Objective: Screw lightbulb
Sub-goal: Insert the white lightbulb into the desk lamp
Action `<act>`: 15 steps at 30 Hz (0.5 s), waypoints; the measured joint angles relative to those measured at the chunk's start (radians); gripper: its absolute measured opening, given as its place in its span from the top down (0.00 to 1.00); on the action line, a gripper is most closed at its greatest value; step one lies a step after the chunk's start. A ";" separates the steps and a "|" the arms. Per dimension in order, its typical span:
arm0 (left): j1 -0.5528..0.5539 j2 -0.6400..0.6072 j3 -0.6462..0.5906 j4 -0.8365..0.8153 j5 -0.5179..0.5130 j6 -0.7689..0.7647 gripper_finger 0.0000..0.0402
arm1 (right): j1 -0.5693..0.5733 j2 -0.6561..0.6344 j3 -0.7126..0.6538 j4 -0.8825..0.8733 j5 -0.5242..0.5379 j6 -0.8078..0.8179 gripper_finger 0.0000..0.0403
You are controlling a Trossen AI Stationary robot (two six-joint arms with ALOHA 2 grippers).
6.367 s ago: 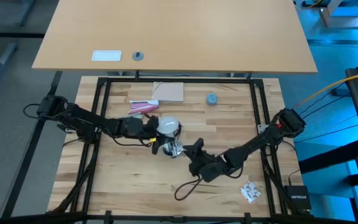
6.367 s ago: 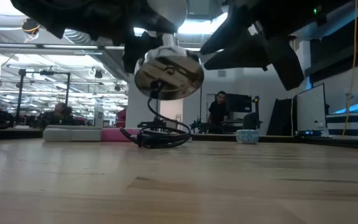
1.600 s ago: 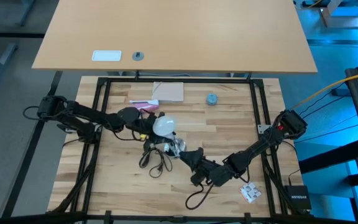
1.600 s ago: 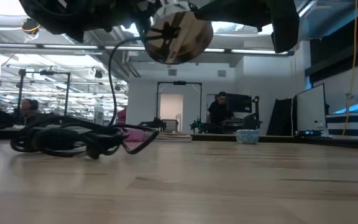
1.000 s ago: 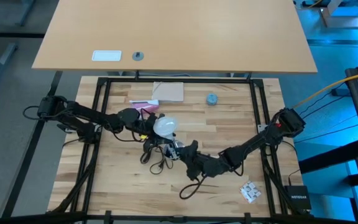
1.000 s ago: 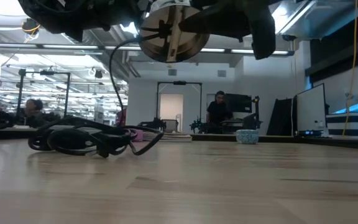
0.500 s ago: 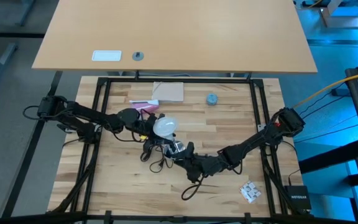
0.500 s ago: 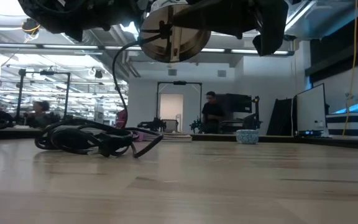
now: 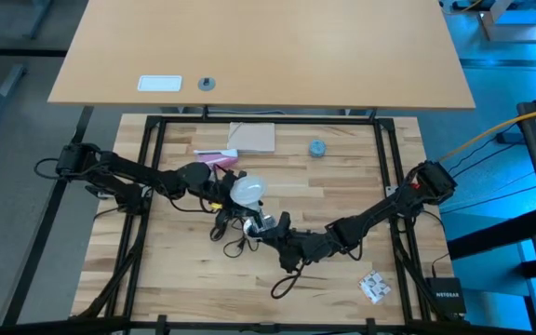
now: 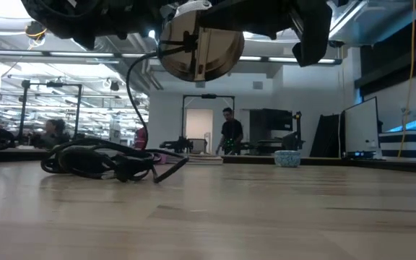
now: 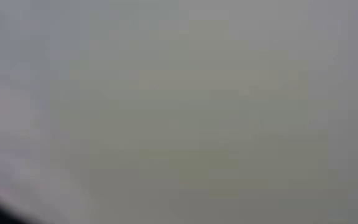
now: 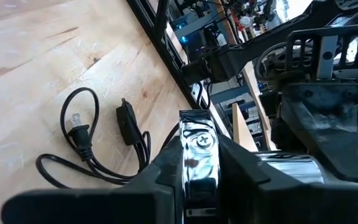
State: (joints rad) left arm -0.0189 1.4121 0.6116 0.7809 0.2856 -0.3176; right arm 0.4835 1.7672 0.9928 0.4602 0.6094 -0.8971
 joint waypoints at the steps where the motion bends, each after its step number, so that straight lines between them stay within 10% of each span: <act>1: 0.000 0.000 0.000 -0.005 0.001 0.000 0.62 | 0.000 0.000 0.000 -0.003 0.000 0.000 0.81; 15: 0.002 0.000 0.000 0.019 0.180 0.068 0.62 | 0.002 0.000 0.000 -0.014 0.000 -0.005 0.79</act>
State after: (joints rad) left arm -0.0166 1.4120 0.6117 0.8000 0.4656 -0.2501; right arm 0.4854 1.7676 0.9932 0.4463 0.6090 -0.9024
